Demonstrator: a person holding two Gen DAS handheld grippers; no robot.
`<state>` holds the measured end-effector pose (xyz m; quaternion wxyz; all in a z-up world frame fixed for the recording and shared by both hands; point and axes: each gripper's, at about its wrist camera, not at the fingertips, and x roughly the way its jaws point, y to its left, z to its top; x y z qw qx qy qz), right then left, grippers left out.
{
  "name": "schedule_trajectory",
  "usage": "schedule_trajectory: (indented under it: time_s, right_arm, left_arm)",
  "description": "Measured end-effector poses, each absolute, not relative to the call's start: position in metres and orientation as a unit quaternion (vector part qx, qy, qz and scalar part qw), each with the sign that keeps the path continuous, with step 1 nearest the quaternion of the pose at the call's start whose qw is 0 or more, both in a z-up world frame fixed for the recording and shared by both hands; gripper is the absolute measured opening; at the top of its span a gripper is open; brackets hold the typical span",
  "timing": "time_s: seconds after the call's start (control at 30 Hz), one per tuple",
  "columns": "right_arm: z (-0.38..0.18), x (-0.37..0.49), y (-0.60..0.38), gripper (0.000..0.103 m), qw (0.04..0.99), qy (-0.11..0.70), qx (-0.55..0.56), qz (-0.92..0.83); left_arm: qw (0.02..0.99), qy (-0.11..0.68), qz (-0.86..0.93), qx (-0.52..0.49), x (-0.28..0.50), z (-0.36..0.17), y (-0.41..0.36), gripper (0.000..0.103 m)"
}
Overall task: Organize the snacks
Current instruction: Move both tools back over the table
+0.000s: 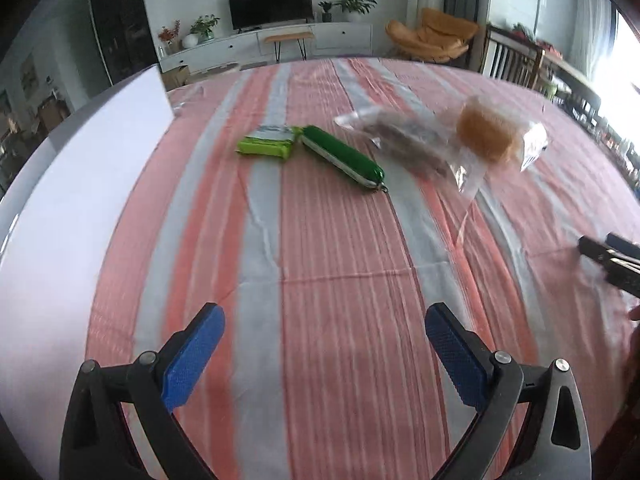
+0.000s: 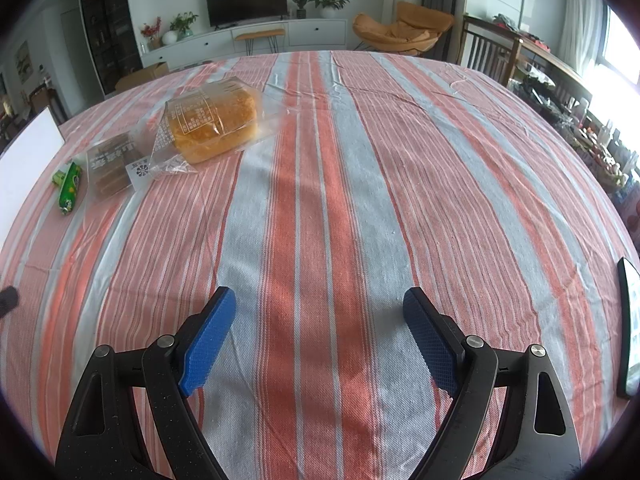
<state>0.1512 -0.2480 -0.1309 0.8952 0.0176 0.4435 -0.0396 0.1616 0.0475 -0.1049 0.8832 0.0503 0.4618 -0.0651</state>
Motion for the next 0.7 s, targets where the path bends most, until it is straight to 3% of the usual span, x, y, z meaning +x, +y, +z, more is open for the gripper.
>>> schedule_trajectory:
  time_s: [0.7]
  right_arm:
    - [-0.131,0.152,-0.249,0.088,0.895,0.443,0.018,-0.039]
  left_arm:
    - [0.886,0.460,-0.054,0.018,0.186,-0.130,0.046,0.103]
